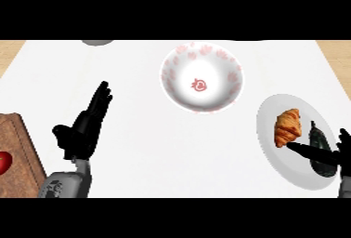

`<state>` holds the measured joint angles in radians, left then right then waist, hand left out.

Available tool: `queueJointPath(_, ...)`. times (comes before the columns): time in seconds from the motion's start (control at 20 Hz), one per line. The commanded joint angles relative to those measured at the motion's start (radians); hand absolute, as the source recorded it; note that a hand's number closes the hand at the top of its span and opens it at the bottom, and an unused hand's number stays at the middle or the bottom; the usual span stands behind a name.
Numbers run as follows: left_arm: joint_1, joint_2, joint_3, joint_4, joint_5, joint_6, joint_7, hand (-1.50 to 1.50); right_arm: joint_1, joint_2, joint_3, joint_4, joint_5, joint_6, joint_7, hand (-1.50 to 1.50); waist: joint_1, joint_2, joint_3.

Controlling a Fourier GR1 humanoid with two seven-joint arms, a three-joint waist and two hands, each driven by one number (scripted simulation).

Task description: Pick the eggplant from the plate and place it in the bowl

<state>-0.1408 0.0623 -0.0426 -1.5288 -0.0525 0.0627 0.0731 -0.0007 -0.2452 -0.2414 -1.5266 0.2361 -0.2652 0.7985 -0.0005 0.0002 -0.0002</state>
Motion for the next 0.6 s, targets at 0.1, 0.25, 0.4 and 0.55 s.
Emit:
queueJointPath(0.1, 0.064, -0.007, -0.024, -0.103, -0.014, 0.003, 0.041, 0.0, 0.013, -0.005, 0.032, 0.064, 0.06, 0.026, -0.005, -1.5, 0.002, -0.001, 0.0)
queueJointPath(0.25, 0.019, 0.005, 0.024, -0.034, 0.012, -0.019, 0.0, 0.0, 0.035, 0.031, 0.016, 0.043, 0.015, 0.033, -0.047, -1.5, -0.001, -0.001, 0.0)
queueJointPath(0.4, 0.04, -0.006, -0.014, -0.103, -0.004, -0.012, 0.06, 0.0, -0.038, 0.016, 0.021, 0.151, -0.006, 0.073, -0.122, 1.5, 0.004, -0.001, 0.001)
queueJointPath(0.55, 0.016, -0.022, -0.023, -0.066, -0.014, -0.001, 0.047, 0.0, -0.037, 0.009, 0.105, 0.201, 0.054, 0.118, -0.201, 1.5, 0.013, 0.002, 0.001)
